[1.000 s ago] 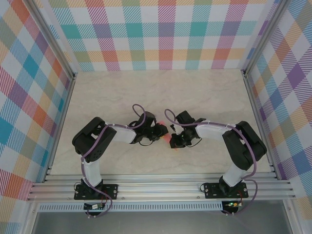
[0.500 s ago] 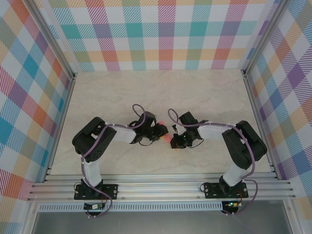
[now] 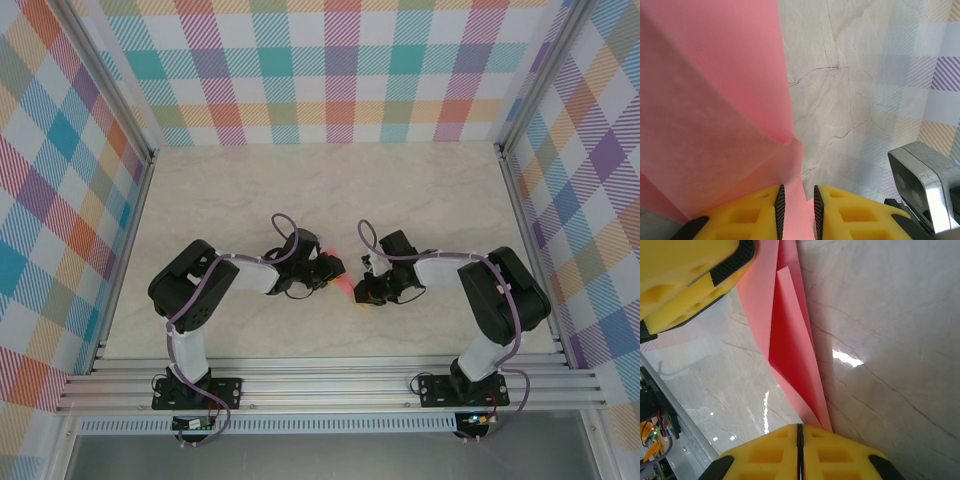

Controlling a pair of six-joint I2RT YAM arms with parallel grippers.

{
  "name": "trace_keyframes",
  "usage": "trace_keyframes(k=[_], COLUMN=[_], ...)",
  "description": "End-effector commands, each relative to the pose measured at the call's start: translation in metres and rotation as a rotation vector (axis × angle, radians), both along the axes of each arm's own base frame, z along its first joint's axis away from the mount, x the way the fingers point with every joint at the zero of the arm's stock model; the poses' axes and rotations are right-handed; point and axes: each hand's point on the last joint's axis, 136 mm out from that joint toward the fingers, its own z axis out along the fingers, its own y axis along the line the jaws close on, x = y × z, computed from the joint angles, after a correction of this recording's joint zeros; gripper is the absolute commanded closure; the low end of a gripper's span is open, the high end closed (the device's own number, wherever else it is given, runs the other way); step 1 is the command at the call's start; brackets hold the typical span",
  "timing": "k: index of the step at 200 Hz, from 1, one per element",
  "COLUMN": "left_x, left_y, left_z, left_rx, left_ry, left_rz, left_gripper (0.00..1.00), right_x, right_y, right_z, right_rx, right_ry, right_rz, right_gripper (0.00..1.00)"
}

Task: Fold a paper plane with a square sheet of paper (pick it up from the middle)
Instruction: Fold the wing for the fifth time at the center of the table.

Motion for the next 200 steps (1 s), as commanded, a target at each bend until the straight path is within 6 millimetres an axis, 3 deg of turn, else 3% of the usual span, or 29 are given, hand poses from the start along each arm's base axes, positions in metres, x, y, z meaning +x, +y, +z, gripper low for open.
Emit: trace_keyframes(k=[1, 48, 88, 127, 144, 164, 181, 200], left_x=[-0.009, -0.009, -0.009, -0.009, -0.009, -0.008, -0.008, -0.007], left_y=[0.021, 0.021, 0.023, 0.023, 0.022, 0.020, 0.019, 0.018], left_z=[-0.035, -0.039, -0.042, -0.041, -0.040, -0.038, -0.037, -0.036], left_rx=[0.106, 0.108, 0.116, 0.115, 0.112, 0.108, 0.105, 0.102], left_ry=[0.081, 0.090, 0.099, 0.097, 0.095, 0.090, 0.088, 0.085], left_rz=[0.017, 0.022, 0.027, 0.028, 0.023, 0.015, 0.014, 0.012], left_gripper=[0.75, 0.76, 0.76, 0.76, 0.76, 0.76, 0.76, 0.76], right_x=[-0.028, -0.032, -0.036, -0.041, -0.033, -0.018, -0.007, 0.003], right_y=[-0.013, -0.025, -0.030, -0.038, -0.041, -0.034, -0.026, -0.023], right_z=[-0.012, -0.023, -0.014, -0.020, -0.013, 0.010, 0.028, 0.030], right_rx=[-0.039, -0.098, -0.107, -0.151, -0.165, -0.134, -0.099, -0.109], right_ry=[0.121, 0.133, 0.109, 0.127, 0.077, -0.011, -0.070, -0.100], right_rz=[-0.012, -0.056, -0.055, -0.093, -0.109, -0.080, -0.050, -0.030], right_gripper=[0.90, 0.90, 0.90, 0.91, 0.90, 0.89, 0.81, 0.77])
